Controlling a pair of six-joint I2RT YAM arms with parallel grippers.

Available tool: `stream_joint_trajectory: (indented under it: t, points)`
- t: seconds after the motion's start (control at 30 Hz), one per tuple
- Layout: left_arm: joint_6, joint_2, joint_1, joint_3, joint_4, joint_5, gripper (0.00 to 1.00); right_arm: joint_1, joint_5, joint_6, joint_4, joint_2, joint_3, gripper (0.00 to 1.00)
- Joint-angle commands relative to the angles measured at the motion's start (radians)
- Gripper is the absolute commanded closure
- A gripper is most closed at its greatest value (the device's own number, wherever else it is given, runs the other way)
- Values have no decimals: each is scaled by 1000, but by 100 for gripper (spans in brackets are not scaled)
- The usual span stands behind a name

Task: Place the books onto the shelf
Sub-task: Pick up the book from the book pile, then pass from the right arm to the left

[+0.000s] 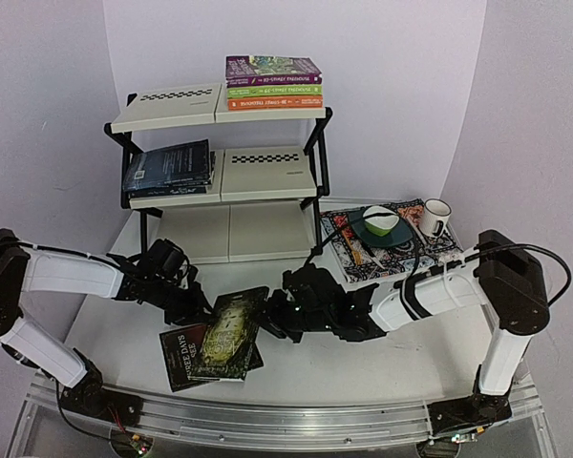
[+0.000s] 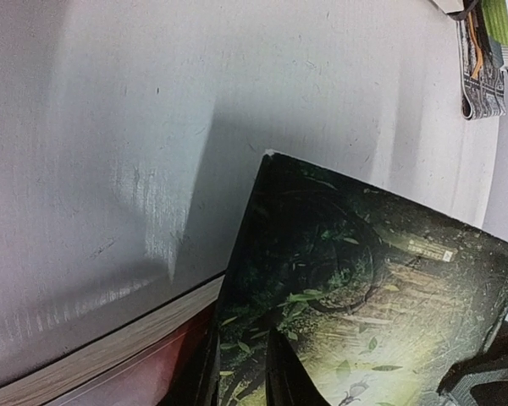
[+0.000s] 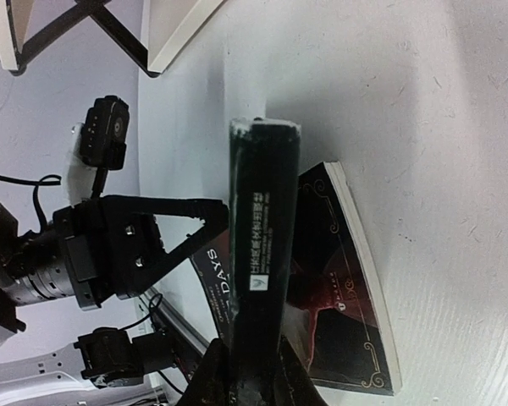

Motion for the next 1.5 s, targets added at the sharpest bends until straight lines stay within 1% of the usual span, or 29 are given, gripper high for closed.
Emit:
stream_joint_trajectory:
  t: [0.0,0.03,0.1,0.13,0.23,0.3,0.37,0.43,0.53,0.6,0.7,0.8,0.97,1.13,1.3,1.47]
  points:
    - [23,-45,-4,9,28,-14,76,-8,23,-2,13,-46,31,96]
    - [35,-65,-4,8,28,-14,70,-11,28,-4,9,-52,30,100]
    - [62,-125,-4,2,27,-26,62,-18,51,-5,-13,-74,22,100]
    - [77,-161,-4,-3,25,-36,59,-20,74,-3,-25,-89,14,100]
    - [135,-260,-7,-4,7,-48,51,-23,176,29,-63,-140,-27,100]
    - [184,-320,-28,11,-10,-55,43,-22,262,62,-120,-182,-34,100]
    - [237,-358,-73,30,-24,-83,32,-23,322,75,-227,-218,-11,100]
    - [285,-386,-135,63,-63,-153,23,-23,385,114,-411,-245,55,100]
    - [352,-387,-220,151,-139,-229,8,-23,460,185,-711,-254,198,100]
    - [392,-370,-279,209,-190,-286,2,-22,482,217,-797,-253,250,100]
    - [442,-321,-377,298,-262,-381,1,-22,497,249,-816,-256,271,100]
    - [481,-231,-463,402,-341,-453,0,-22,499,260,-840,-251,299,100]
    - [541,-98,-562,541,-440,-551,2,-22,485,294,-841,-252,315,100]
    - [548,-23,-596,594,-460,-555,5,-22,474,345,-841,-260,315,100]
    - [505,48,-620,618,-447,-542,7,-23,460,418,-841,-260,309,100]
    - [511,80,-652,603,-362,-538,9,-22,467,468,-841,-267,296,100]
